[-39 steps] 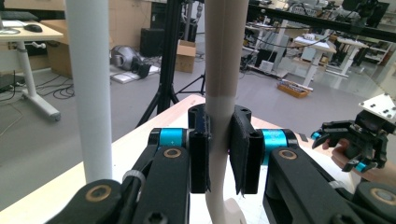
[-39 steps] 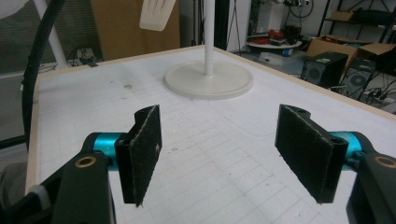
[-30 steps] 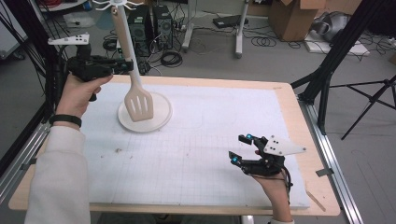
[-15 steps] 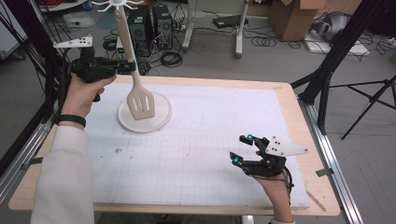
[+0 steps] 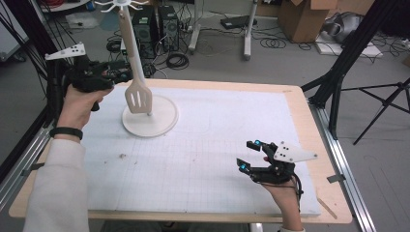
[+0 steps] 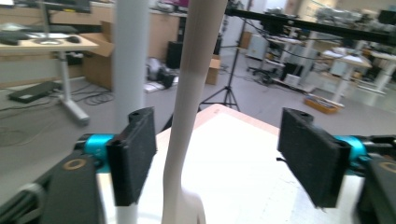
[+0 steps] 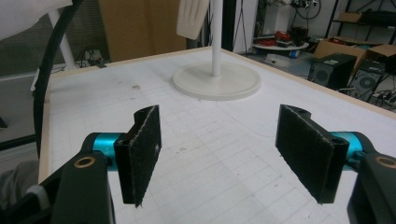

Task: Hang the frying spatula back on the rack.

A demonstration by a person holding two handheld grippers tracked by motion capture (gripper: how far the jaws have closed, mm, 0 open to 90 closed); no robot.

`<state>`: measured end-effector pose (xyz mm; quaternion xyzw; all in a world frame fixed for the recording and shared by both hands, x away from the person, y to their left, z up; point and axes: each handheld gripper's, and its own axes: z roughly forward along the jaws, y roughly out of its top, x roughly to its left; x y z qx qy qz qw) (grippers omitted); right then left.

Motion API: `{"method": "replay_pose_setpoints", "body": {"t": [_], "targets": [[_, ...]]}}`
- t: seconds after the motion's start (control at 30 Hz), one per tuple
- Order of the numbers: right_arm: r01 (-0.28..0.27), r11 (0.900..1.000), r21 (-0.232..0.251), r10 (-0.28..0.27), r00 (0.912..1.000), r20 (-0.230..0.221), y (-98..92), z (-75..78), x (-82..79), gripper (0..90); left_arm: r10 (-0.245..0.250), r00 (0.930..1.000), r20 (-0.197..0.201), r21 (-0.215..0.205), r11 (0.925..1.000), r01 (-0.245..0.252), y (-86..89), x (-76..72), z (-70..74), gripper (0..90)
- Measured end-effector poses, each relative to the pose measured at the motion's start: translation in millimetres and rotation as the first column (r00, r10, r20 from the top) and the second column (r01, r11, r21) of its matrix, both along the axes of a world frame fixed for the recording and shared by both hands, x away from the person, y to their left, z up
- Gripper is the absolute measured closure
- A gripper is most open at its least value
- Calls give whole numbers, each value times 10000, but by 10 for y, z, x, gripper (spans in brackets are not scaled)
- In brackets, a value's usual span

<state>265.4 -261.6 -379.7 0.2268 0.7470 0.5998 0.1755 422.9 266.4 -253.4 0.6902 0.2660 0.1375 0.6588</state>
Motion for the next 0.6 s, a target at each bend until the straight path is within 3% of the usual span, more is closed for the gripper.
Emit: {"method": "replay_pose_setpoints", "body": {"t": [0.1, 0.13, 0.17, 0.2, 0.23, 0.27, 0.3, 0.4, 0.5, 0.53, 0.6], "targets": [[-2, 10000, -7, 2, 10000, -59, 4, 0, -6, 298, 205, 9997, 142, 85, 9998, -206, 74, -112, -58, 216], [8, 10000, 23, -8, 10000, -49, 6, -4, -10, 296, 141, 9993, 346, 230, 9996, -149, 106, -214, -88, 205], [7, 10000, 50, -7, 10000, -49, 7, -6, -9, 295, 141, 9993, 346, 230, 9996, -149, 106, -214, -88, 195], [-15, 10000, 67, 15, 10000, -49, 11, -10, -5, 294, 11, 9985, 539, 368, 9993, -31, 120, -335, -119, 194], [2, 10000, 61, -2, 10000, -79, 13, -14, -6, 293, 11, 9985, 539, 368, 9993, -31, 120, -335, -119, 194], [-10, 10000, 51, 11, 9999, -140, 15, -19, -8, 292, -108, 9974, 715, 576, 9983, 67, 116, -466, -162, 194], [-10, 10000, 51, 11, 9999, -140, 15, -19, -8, 292, -108, 9974, 715, 576, 9983, 67, 116, -466, -162, 196], [-21, 10000, 36, 21, 9999, -150, 23, -36, 4, 286, -254, 9949, 975, 798, 9967, 176, 84, -665, -256, 220], [-47, 10000, -67, 46, 9998, -169, 52, -43, 9, 284, -511, 9925, 1109, 774, 9961, 426, 15, -921, -393, 219], [-47, 10000, -67, 46, 9998, -169, 52, -43, 9, 284, -511, 9925, 1109, 774, 9961, 426, 15, -921, -393, 214], [-46, 9999, -162, 43, 9998, -192, 75, -54, 25, 278, -790, 9917, 1012, 697, 9950, 722, -32, -1063, -516, 206]]}}
